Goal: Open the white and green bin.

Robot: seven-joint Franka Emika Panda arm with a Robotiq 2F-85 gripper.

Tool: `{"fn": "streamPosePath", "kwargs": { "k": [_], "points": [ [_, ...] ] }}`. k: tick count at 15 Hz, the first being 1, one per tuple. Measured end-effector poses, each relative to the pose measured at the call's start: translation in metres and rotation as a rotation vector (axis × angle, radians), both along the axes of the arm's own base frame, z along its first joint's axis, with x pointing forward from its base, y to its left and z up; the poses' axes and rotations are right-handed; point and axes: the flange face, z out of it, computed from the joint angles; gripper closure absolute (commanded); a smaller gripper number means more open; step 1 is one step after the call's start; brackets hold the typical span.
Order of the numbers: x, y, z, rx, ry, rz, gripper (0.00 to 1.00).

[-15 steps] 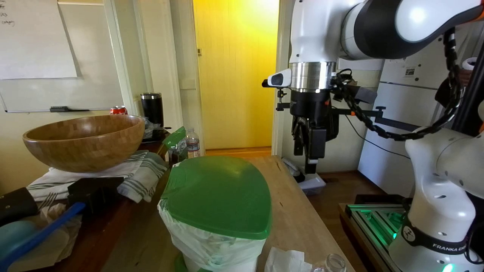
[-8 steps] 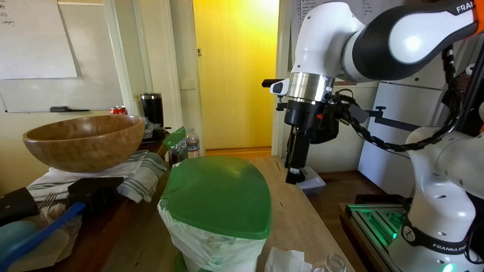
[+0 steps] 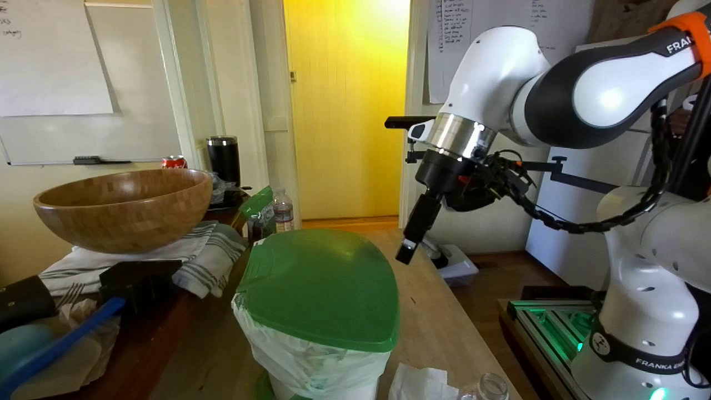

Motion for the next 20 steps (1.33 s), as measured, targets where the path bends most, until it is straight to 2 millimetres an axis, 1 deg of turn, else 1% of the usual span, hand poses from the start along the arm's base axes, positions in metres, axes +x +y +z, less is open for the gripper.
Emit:
{"fn": "streamPosePath", "kwargs": {
  "k": [3, 11, 16, 20],
  "points": [
    [0.004, -0.003, 0.007, 0.016, -0.048, -0.028, 0.0],
    [0.003, -0.014, 0.005, 0.12, -0.043, -0.115, 0.0],
    [0.005, -0.021, -0.003, 0.169, -0.021, -0.162, 0.0],
    [0.009, -0.025, -0.017, 0.197, 0.013, -0.188, 0.0]
  ]
}}
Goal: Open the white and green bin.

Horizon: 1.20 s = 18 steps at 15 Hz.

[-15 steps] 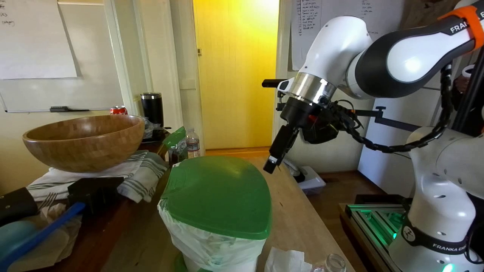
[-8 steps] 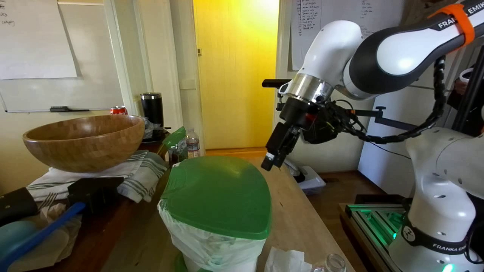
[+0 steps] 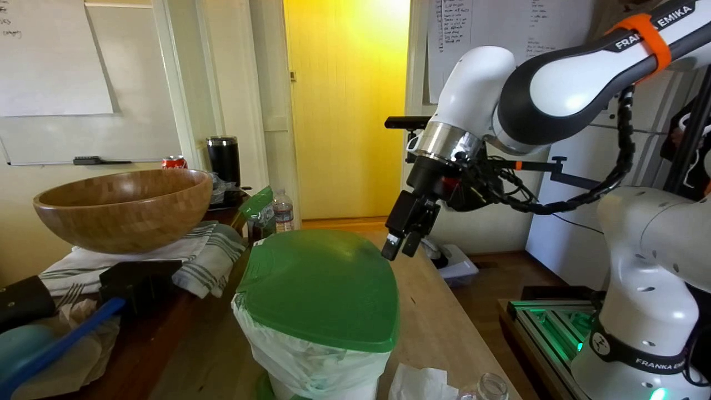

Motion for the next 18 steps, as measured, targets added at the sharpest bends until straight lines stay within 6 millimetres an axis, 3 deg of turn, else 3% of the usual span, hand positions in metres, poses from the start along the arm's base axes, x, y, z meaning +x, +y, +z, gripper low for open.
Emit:
{"fn": "streamPosePath", "kwargs": {
  "k": [5, 18],
  "points": [
    [0.005, -0.005, -0.017, 0.023, 0.027, -0.004, 0.0],
    [0.017, -0.005, -0.023, 0.075, -0.145, 0.137, 0.0]
  ]
}}
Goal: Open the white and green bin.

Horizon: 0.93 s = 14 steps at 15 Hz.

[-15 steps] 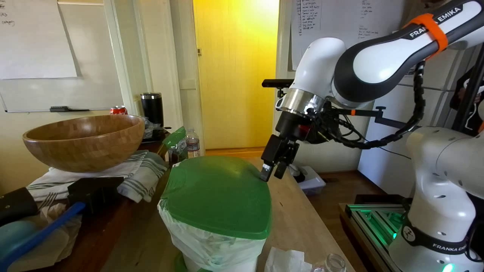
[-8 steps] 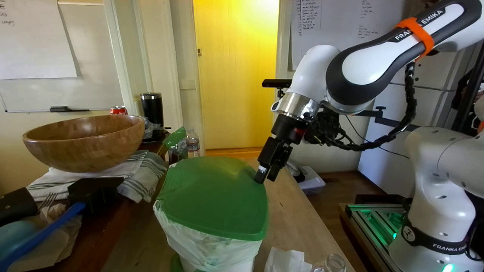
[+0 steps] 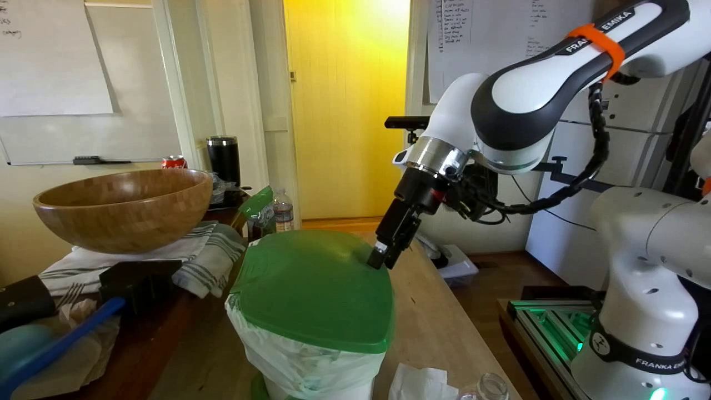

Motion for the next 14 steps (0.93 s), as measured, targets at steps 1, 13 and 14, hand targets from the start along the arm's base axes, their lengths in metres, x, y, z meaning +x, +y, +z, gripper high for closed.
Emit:
{"fn": "streamPosePath", "kwargs": {
  "k": [1, 13, 14],
  "points": [
    [0.0, 0.0, -0.001, 0.01, -0.011, 0.005, 0.0],
    [-0.002, 0.002, -0.025, 0.164, -0.124, -0.062, 0.0],
    [-0.003, 0.005, -0.026, 0.17, -0.135, -0.058, 0.0]
  ]
}}
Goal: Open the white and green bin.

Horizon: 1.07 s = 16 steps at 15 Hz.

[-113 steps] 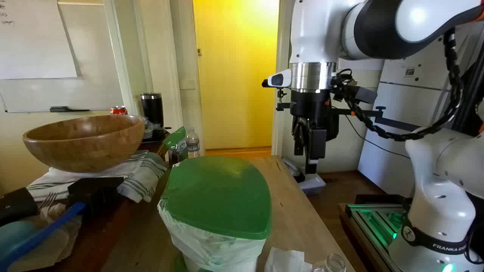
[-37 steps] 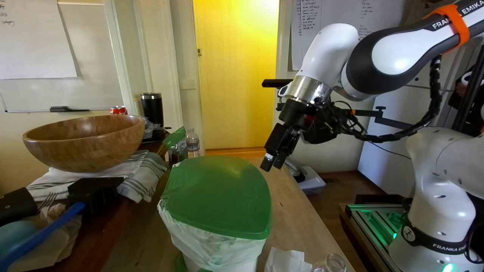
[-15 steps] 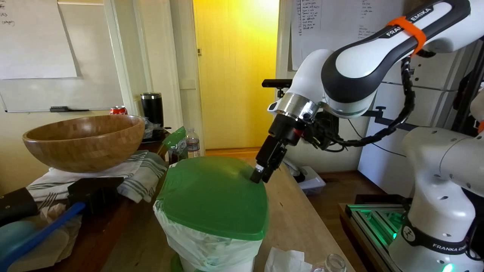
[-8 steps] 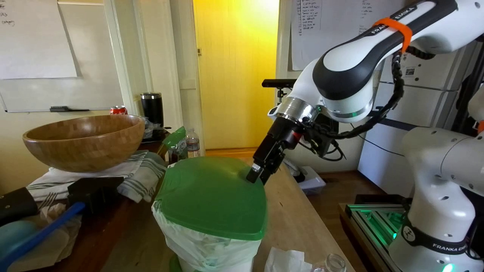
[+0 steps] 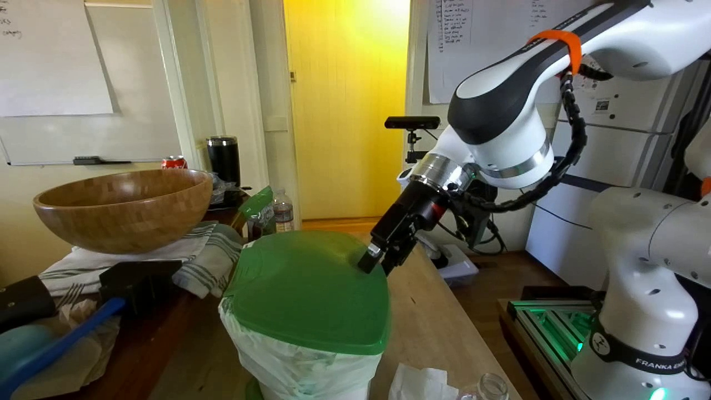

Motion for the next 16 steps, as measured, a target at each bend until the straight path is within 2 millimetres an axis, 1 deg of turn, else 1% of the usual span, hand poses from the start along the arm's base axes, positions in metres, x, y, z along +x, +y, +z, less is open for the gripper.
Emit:
{"fn": "streamPosePath", "kwargs": {
  "k": [8, 16],
  "points": [
    [-0.005, 0.024, -0.002, -0.007, -0.085, 0.018, 0.0],
    [-0.011, 0.036, -0.004, -0.002, -0.116, -0.025, 0.0]
  ]
}}
